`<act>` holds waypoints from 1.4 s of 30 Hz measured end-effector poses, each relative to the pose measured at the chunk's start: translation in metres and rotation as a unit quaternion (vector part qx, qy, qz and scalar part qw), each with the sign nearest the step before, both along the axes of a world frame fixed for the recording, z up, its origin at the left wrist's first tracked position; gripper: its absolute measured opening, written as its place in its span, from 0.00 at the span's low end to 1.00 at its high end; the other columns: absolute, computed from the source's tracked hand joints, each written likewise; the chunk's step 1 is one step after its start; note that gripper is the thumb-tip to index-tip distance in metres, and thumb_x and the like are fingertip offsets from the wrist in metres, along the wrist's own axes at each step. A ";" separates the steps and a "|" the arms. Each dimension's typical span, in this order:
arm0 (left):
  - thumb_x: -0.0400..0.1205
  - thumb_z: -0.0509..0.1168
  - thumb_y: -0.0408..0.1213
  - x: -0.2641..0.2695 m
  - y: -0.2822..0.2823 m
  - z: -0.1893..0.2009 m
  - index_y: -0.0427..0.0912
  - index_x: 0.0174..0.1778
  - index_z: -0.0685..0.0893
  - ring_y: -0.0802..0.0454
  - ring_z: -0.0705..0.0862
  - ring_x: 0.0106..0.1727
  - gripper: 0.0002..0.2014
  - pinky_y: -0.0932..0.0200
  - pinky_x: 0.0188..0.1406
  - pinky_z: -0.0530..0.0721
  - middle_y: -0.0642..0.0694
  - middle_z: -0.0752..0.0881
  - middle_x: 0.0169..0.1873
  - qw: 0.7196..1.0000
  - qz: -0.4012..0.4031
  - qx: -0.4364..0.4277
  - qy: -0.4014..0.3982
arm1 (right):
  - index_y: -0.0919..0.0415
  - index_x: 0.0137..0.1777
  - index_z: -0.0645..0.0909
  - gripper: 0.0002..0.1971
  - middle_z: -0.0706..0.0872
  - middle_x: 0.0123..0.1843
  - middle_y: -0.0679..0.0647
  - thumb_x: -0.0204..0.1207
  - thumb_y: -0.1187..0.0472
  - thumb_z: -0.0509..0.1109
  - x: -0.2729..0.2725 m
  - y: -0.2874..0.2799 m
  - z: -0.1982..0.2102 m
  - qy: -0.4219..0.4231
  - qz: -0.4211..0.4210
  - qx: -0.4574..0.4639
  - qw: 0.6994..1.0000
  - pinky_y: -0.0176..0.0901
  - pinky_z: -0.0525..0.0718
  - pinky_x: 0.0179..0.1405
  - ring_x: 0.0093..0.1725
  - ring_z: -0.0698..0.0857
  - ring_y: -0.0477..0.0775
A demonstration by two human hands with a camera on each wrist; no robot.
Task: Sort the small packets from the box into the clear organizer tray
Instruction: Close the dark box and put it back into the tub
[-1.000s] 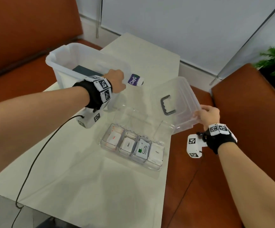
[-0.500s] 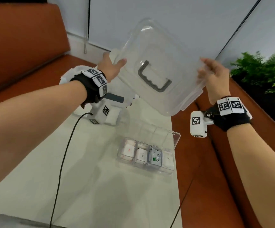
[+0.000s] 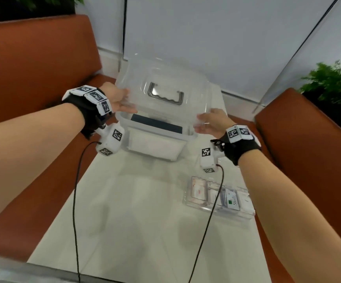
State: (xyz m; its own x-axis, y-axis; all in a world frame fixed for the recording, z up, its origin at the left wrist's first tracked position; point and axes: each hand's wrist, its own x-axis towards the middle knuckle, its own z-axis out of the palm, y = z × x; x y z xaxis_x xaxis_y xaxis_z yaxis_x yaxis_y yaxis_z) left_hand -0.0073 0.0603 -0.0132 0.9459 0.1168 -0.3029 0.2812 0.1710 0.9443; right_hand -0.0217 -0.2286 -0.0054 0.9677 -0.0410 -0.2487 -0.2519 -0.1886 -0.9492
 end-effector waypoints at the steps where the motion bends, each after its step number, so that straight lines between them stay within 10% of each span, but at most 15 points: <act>1: 0.88 0.59 0.30 0.001 0.005 -0.005 0.27 0.71 0.69 0.35 0.86 0.48 0.17 0.41 0.44 0.87 0.39 0.77 0.48 1.000 0.007 0.010 0.007 | 0.72 0.53 0.75 0.06 0.81 0.41 0.63 0.78 0.75 0.66 0.001 0.009 -0.008 -0.013 -0.027 -0.005 1.000 0.50 0.89 0.32 0.29 0.85 0.58; 4: 0.86 0.64 0.37 0.010 0.017 -0.018 0.26 0.71 0.71 0.41 0.88 0.39 0.22 0.50 0.41 0.90 0.35 0.83 0.53 0.991 0.020 0.130 0.014 | 0.74 0.55 0.75 0.08 0.80 0.37 0.62 0.77 0.73 0.67 0.005 0.025 -0.024 -0.029 -0.102 -0.079 0.991 0.58 0.89 0.43 0.28 0.82 0.58; 8: 0.82 0.64 0.49 0.013 0.027 -0.031 0.30 0.70 0.76 0.33 0.84 0.58 0.29 0.44 0.59 0.86 0.32 0.81 0.63 0.930 -0.006 0.366 0.026 | 0.76 0.61 0.78 0.18 0.84 0.54 0.66 0.77 0.63 0.68 0.003 0.033 -0.029 -0.017 -0.119 -0.200 0.972 0.56 0.90 0.44 0.38 0.86 0.65; 15: 0.84 0.63 0.41 0.017 0.021 -0.057 0.32 0.51 0.77 0.36 0.89 0.45 0.13 0.44 0.52 0.89 0.36 0.86 0.42 0.953 -0.023 0.300 0.032 | 0.68 0.39 0.74 0.10 0.84 0.43 0.65 0.80 0.63 0.63 -0.002 0.037 -0.036 -0.013 -0.114 -0.283 0.952 0.42 0.80 0.28 0.46 0.89 0.70; 19: 0.82 0.66 0.42 0.017 0.019 -0.058 0.39 0.36 0.74 0.41 0.89 0.37 0.14 0.51 0.44 0.89 0.39 0.86 0.35 0.942 -0.022 0.335 0.023 | 0.71 0.49 0.78 0.11 0.81 0.61 0.69 0.79 0.60 0.63 -0.002 0.038 -0.037 0.014 -0.115 -0.321 0.940 0.56 0.85 0.56 0.57 0.85 0.71; 25: 0.78 0.66 0.49 0.022 0.021 -0.065 0.41 0.35 0.77 0.39 0.91 0.39 0.15 0.47 0.49 0.88 0.39 0.89 0.33 0.915 -0.039 0.402 0.008 | 0.64 0.31 0.66 0.15 0.88 0.54 0.69 0.80 0.65 0.62 0.000 0.030 -0.043 0.031 -0.119 -0.275 0.953 0.32 0.73 0.13 0.47 0.90 0.71; 31: 0.81 0.64 0.52 0.024 0.015 -0.062 0.31 0.55 0.81 0.36 0.88 0.45 0.23 0.46 0.55 0.86 0.36 0.87 0.43 0.906 -0.022 0.422 0.030 | 0.67 0.36 0.69 0.11 0.83 0.56 0.68 0.79 0.67 0.66 -0.002 0.030 -0.041 0.030 -0.121 -0.227 0.966 0.57 0.88 0.46 0.49 0.89 0.71; 38: 0.84 0.63 0.51 0.006 -0.020 -0.025 0.32 0.72 0.73 0.30 0.71 0.70 0.28 0.40 0.68 0.71 0.30 0.68 0.72 0.864 0.077 0.497 -0.011 | 0.70 0.71 0.68 0.27 0.78 0.66 0.65 0.79 0.55 0.69 -0.017 0.010 -0.038 0.009 -0.091 -0.262 0.961 0.59 0.85 0.58 0.61 0.83 0.66; 42: 0.84 0.63 0.45 -0.012 -0.053 -0.002 0.33 0.76 0.71 0.33 0.69 0.75 0.27 0.46 0.70 0.69 0.29 0.70 0.74 0.857 0.019 0.504 -0.105 | 0.71 0.70 0.71 0.25 0.79 0.67 0.66 0.79 0.57 0.68 -0.033 -0.006 -0.026 -0.037 -0.060 -0.299 0.952 0.60 0.82 0.62 0.63 0.82 0.66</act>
